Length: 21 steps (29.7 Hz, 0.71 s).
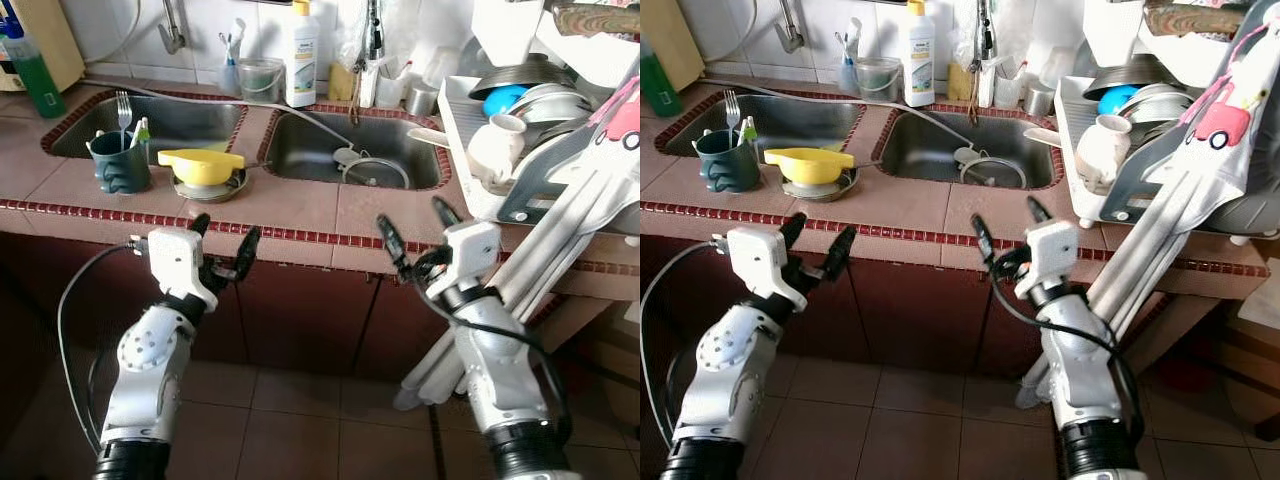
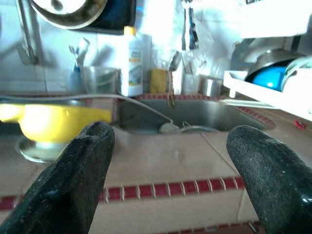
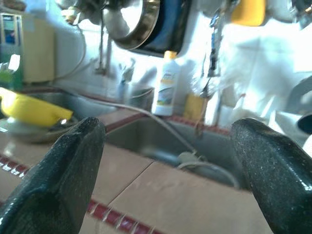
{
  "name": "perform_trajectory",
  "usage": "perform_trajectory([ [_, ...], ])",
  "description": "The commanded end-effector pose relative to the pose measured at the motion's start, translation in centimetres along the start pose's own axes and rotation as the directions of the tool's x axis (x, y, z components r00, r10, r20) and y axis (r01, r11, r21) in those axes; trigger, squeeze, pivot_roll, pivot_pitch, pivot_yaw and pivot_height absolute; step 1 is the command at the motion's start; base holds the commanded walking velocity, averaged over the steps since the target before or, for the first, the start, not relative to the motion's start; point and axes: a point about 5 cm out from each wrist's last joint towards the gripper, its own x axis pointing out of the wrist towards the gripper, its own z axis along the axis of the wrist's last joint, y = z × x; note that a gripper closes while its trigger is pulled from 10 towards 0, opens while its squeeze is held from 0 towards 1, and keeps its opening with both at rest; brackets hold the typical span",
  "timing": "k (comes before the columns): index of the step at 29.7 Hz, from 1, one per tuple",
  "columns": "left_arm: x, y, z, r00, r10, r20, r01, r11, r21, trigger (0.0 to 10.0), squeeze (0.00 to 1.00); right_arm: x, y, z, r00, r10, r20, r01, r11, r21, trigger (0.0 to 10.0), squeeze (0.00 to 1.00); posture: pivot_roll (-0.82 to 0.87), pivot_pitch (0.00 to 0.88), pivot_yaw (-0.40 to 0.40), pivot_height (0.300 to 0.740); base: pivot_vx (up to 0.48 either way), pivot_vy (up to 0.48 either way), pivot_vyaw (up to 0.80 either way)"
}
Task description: Kitchen organization
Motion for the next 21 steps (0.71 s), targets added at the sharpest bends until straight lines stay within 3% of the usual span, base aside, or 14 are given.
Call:
perform_trajectory([
  [1, 0.35, -0.06, 0.69, 1.0, -0.008, 0.006, 0.008, 1.0, 0.022, 10.0, 0.0, 0.15, -0.69, 0.63, 0.999, -0.027, 0.018, 0.027, 1.0, -0.003, 10.0, 0.0, -0.14, 0.0, -0.038, 0.732, 0.0, 0.0, 0.0],
  [4, 0.21, 0.25, 0.67, 1.0, -0.003, 0.004, 0.003, 0.998, 0.06, 10.0, 0.0, -0.19, -0.95, 0.45, 0.998, -0.059, 0.013, 0.059, 0.998, 0.009, 10.0, 0.0, -0.14, 0.0, -0.037, 0.732, 0.0, 0.0, 0.0],
  [11, 0.23, 0.11, 0.66, 1.0, -0.016, -0.026, 0.016, 1.0, 0.026, 10.0, 0.0, -0.31, -1.16, 0.66, 0.994, -0.113, 0.012, 0.112, 0.993, 0.024, 10.0, 0.0, -0.14, 0.0, -0.037, 0.732, 0.0, 0.0, 0.0],
  [21, 0.53, 0.11, 0.93, 0.999, -0.034, -0.037, 0.036, 0.998, 0.053, 10.0, 0.0, -0.46, -0.88, 0.61, 0.994, -0.11, 0.005, 0.11, 0.994, 0.027, 10.0, 0.0, -0.14, 0.0, -0.034, 0.732, 0.0, 0.0, 0.0],
])
